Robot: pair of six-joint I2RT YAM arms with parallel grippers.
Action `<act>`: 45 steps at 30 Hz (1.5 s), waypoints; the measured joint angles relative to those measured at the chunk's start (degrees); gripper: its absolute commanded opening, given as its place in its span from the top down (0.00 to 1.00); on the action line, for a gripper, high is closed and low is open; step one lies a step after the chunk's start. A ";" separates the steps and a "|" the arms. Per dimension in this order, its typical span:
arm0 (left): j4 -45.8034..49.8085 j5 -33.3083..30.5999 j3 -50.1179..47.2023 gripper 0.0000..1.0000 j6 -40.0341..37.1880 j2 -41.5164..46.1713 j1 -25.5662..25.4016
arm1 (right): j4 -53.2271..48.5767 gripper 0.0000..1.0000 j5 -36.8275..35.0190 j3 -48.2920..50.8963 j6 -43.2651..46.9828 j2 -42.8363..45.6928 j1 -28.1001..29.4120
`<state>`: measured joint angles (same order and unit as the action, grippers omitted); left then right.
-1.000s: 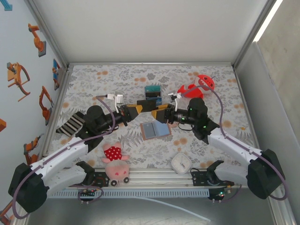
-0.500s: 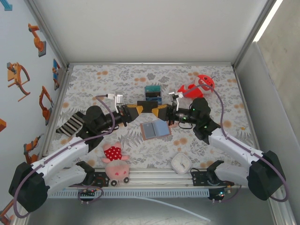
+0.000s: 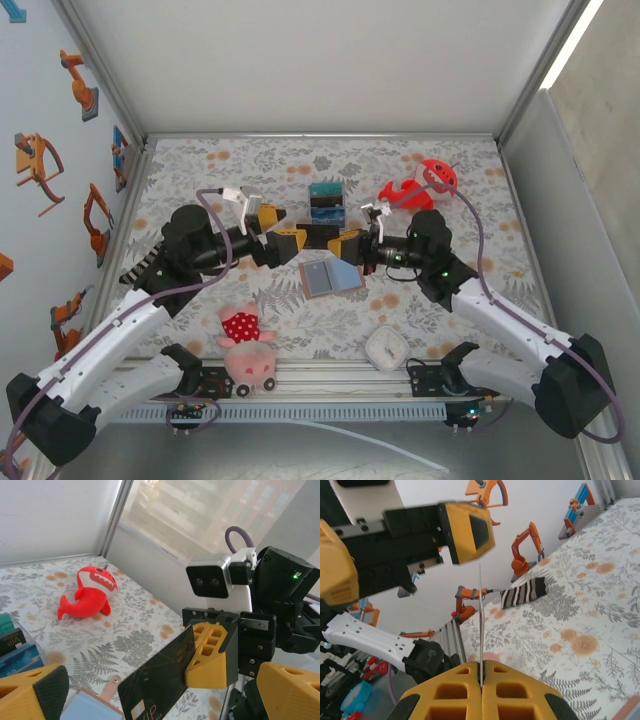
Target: Take the credit cards out of the card holder
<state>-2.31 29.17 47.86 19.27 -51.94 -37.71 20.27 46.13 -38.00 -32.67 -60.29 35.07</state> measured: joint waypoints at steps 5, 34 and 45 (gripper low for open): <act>10.80 0.94 6.82 0.11 -8.31 -4.00 0.00 | -4.70 1.00 1.27 -1.62 2.43 0.22 0.00; 37.31 11.74 24.90 0.69 -33.64 -24.98 -1.27 | -13.64 1.00 3.80 -2.80 8.31 0.22 0.00; 39.06 13.09 26.34 1.00 -37.35 -27.36 -1.68 | -17.25 0.42 -1.44 -2.91 9.99 0.15 -0.35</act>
<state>36.75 42.26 74.19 -18.09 -79.31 -39.40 3.03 44.69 -40.91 -22.68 -60.14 34.72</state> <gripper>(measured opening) 0.055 0.426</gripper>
